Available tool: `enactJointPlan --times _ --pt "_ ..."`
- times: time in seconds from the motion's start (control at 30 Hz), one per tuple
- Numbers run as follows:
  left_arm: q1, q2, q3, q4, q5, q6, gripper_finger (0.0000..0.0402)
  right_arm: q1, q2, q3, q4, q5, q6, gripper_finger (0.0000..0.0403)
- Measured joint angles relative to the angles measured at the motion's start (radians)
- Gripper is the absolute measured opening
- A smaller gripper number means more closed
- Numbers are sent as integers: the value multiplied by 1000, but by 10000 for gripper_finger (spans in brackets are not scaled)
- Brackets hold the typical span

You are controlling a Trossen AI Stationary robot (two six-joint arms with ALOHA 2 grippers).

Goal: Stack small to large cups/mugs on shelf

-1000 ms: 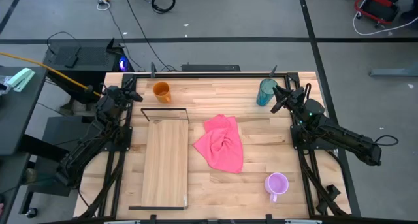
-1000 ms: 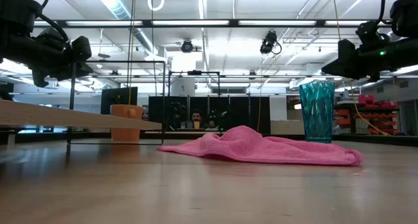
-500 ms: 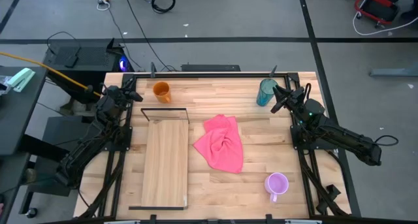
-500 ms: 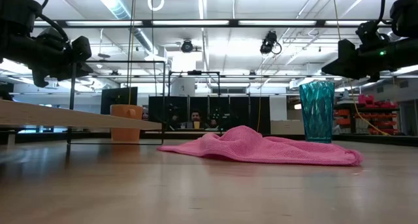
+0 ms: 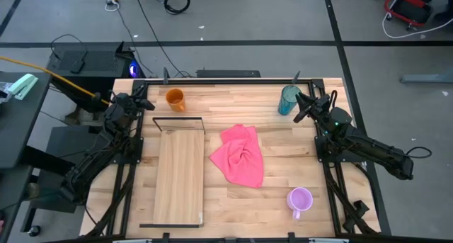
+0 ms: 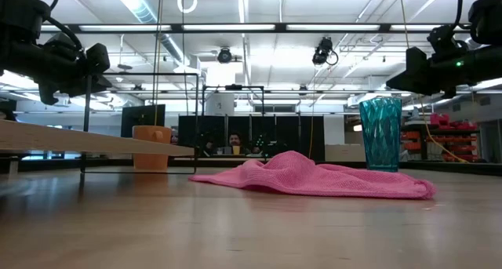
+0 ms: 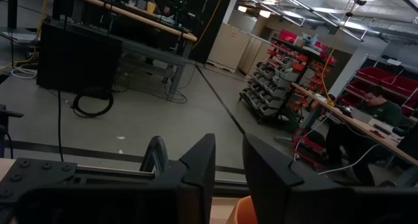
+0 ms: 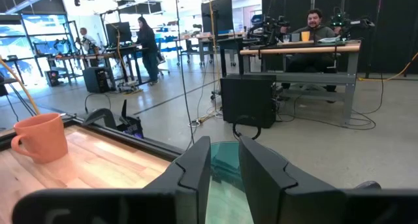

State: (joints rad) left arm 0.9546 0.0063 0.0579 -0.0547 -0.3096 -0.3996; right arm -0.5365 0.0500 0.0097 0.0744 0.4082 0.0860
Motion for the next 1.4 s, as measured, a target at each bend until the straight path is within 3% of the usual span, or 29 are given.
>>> enactJointPlan --times 1.4 --pt "0 0 0 0 0 0 87 0 0 0 0 0 0 87"
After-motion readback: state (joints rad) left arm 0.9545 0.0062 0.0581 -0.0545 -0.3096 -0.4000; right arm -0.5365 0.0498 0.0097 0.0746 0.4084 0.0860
